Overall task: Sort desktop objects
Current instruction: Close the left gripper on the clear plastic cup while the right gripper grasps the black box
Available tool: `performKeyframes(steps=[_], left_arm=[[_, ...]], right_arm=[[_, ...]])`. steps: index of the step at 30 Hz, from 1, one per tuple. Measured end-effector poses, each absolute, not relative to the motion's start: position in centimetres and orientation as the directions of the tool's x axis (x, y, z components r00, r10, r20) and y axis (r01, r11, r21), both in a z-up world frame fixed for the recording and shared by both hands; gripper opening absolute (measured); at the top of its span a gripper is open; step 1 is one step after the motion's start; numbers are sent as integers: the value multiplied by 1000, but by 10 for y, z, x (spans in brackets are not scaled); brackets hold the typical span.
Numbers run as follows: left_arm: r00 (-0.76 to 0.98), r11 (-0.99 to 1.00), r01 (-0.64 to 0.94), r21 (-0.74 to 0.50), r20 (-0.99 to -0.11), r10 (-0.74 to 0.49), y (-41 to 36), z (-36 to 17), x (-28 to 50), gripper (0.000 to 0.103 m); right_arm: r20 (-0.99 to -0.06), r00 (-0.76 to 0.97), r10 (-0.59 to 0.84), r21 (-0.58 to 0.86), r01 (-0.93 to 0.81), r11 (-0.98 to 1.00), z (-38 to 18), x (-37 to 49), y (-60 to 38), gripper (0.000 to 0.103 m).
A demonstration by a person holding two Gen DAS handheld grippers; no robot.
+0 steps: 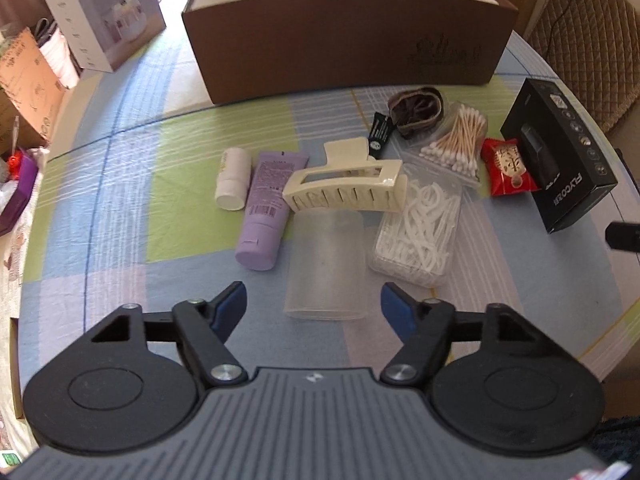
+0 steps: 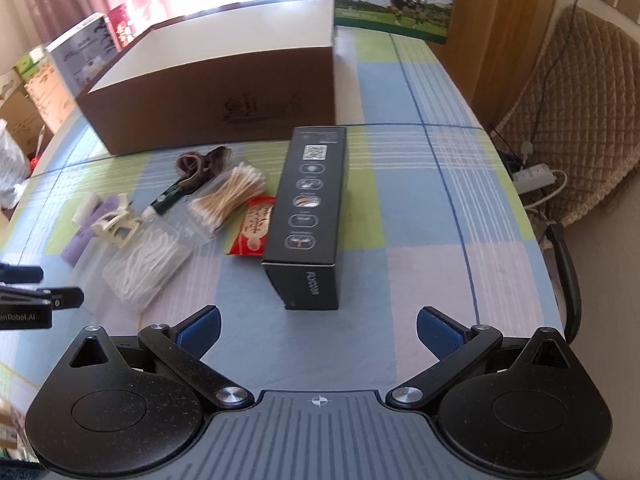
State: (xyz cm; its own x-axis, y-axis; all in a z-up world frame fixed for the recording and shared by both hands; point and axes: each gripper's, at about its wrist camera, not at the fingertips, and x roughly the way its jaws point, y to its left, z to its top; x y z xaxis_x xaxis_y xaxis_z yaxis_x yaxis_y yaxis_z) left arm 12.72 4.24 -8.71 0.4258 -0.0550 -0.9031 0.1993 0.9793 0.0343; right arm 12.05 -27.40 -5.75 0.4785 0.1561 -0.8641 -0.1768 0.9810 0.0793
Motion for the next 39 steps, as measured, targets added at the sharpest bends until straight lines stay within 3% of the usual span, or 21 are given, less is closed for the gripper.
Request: performKeyframes(steps=[10,32,39], left_arm=[[372,963,268,18,-924,-86,38,-108,149,52],[358,966,254,36,-932,-60,49,-116,144,48],[391,978,206,44,-920,-41,69,-100,136,48]], right_arm=[[-858,496,135,96,-104,990,-55,123,-285,101],[-820,554,141,72,-145,987,-59,157,-265,101],[-816,564,131,34,-178,983,-70,186,-251,76]])
